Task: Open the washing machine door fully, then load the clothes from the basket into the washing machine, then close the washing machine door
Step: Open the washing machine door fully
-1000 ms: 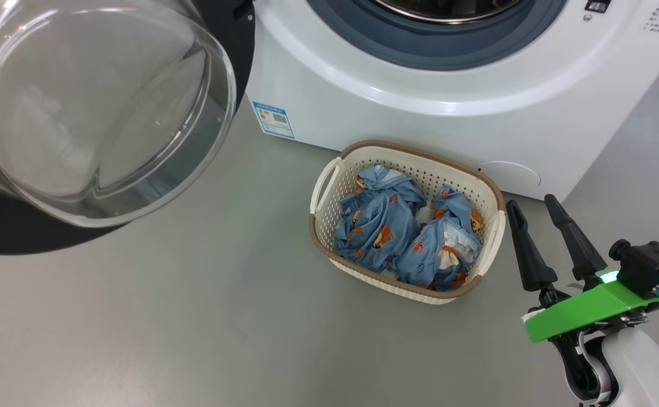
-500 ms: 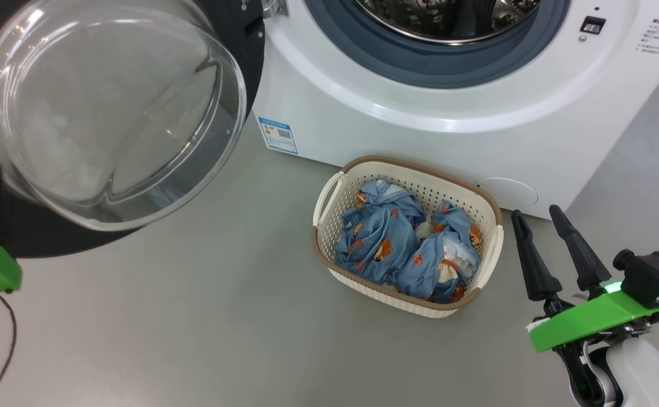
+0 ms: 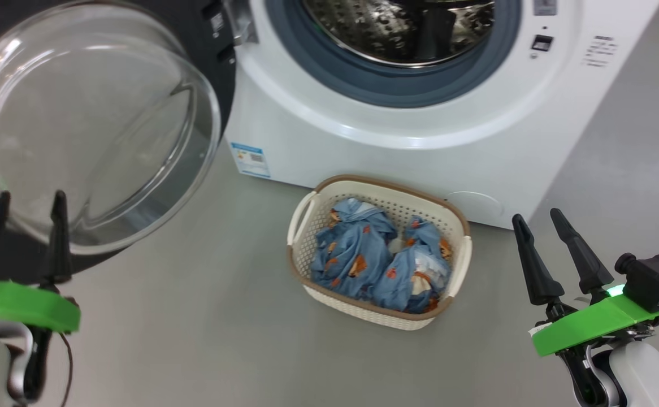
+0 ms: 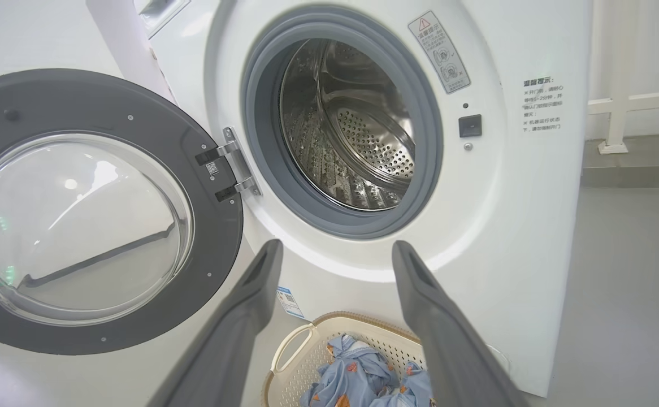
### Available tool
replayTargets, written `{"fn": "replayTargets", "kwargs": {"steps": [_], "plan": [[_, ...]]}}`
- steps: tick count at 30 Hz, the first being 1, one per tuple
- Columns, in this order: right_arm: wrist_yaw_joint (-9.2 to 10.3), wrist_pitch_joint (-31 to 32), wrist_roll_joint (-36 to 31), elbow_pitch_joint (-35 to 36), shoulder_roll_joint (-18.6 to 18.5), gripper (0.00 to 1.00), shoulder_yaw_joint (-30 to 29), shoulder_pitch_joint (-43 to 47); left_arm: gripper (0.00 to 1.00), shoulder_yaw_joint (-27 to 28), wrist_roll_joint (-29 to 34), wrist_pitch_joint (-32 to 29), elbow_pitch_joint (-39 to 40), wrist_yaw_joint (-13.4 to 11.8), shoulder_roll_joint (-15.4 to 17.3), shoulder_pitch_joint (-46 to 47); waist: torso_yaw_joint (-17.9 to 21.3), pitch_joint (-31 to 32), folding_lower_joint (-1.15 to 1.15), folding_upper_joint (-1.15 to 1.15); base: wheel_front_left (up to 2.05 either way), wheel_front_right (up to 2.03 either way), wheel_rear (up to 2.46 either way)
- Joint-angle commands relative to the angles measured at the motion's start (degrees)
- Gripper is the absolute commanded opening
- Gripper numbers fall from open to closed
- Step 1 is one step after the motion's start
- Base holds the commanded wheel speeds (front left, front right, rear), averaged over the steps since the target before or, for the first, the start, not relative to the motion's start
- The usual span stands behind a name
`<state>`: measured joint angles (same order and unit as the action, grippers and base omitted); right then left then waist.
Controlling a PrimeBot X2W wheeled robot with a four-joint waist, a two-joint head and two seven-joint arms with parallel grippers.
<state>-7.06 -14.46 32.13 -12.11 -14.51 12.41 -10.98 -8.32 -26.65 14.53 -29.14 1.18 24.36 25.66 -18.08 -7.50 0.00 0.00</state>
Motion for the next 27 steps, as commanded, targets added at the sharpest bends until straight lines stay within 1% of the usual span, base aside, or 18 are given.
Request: {"fn": "replayTargets", "kwargs": {"steps": [1,2,8,14,20,27], "plan": [[-0.43,-0.54,-0.32,1.42,-0.85,1.00,0.88,0.93,1.00,2.41,-0.55,-0.35,4.22,-1.09,2.55,-0.86,2.48,1.30,0.00,0.00,0.00,0.00,0.00],[-0.43,-0.54,-0.32,1.42,-0.85,1.00,0.88,0.93,1.00,2.41,-0.55,-0.35,4.22,-1.09,2.55,-0.86,2.48,1.30,0.00,0.00,0.00,0.00,0.00],[-0.43,-0.54,-0.35,1.84,-1.31,1.00,1.44,1.30,1.00,2.21,-1.29,-2.26,12.08,-3.17,1.57,-5.86,6.08,2.51,0.00,0.00,0.00,0.00,0.00],[-0.43,-0.54,-0.42,2.00,-1.88,1.00,1.83,1.67,1.00,1.96,-1.67,-3.33,16.95,-4.81,0.85,-9.16,9.37,3.77,0.00,0.00,0.00,0.00,0.00],[-0.43,-0.54,-0.36,2.32,-2.43,1.00,2.18,1.94,1.00,1.43,-2.27,-3.54,19.46,-5.92,-0.47,-12.10,12.34,4.87,0.00,0.00,0.00,0.00,0.00],[-0.43,-0.54,-0.31,2.04,-3.08,1.00,2.49,2.56,1.00,1.07,-3.34,-3.53,20.35,-6.73,-1.92,-14.86,15.43,6.73,0.00,0.00,0.00,0.00,0.00]]}}
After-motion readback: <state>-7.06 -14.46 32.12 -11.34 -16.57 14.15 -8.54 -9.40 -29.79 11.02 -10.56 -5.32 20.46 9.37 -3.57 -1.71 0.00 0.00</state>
